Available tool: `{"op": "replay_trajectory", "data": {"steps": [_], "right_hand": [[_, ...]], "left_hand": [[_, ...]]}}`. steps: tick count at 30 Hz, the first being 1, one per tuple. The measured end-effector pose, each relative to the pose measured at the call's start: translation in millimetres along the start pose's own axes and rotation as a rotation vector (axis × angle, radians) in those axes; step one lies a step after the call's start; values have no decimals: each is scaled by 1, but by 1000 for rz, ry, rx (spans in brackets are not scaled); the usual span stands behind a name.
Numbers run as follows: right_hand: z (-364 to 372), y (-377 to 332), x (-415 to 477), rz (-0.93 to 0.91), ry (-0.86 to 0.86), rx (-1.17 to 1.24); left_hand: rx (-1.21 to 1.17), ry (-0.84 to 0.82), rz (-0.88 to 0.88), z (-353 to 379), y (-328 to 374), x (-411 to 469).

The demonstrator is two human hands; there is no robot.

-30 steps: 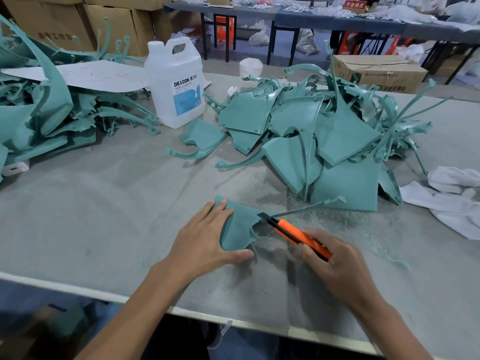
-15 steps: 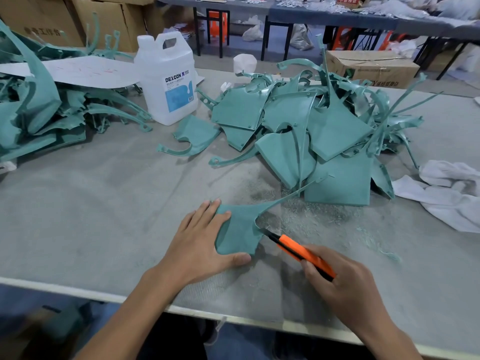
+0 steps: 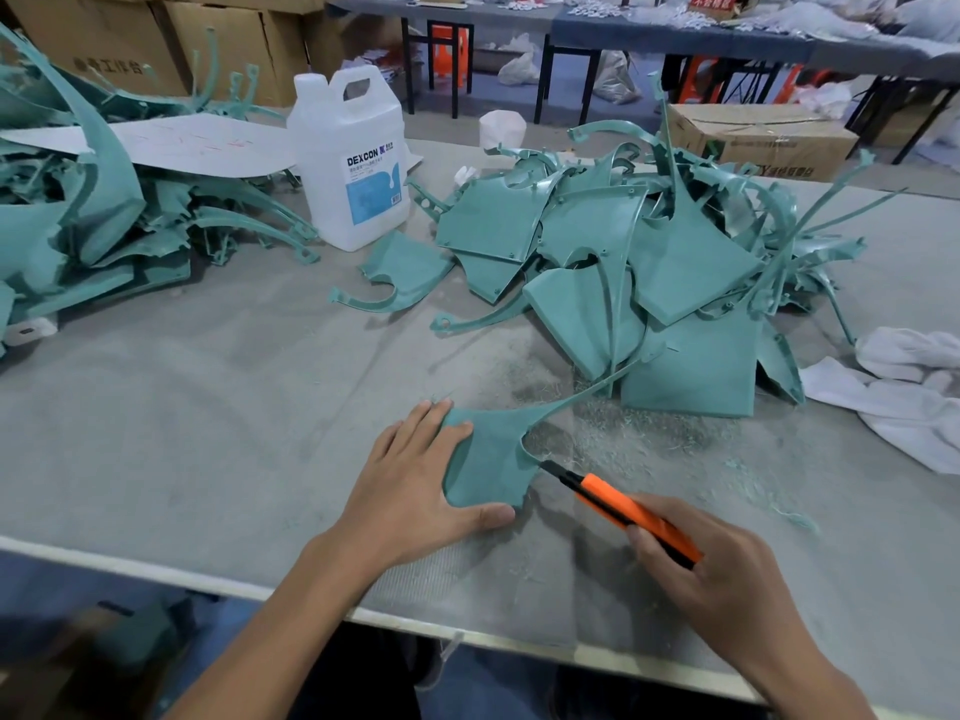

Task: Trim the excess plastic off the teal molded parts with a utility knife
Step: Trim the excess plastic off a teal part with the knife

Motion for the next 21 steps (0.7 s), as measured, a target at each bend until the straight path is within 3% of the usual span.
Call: {"op": "replay_trajectory", "data": {"steps": [10,14,21], "right_hand": [[5,-3,1,-21,-8,-3],[-6,9,6,56,127,-43],[4,-1,-3,-47,43,-29]], "left_hand": [[-3,21,-21,3,-2,2],[6,31,-87,4,2,11],[103,-211,11,8,-18,25]]}}
Point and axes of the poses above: each hand's wrist, its own x-axis towards the middle knuckle, its own z-axis out of the palm, y = z × x, the point moved 7 cm from there along x, towards the middle knuckle, and after that the axes turned 1 degree about y, right-handed, at the moved point
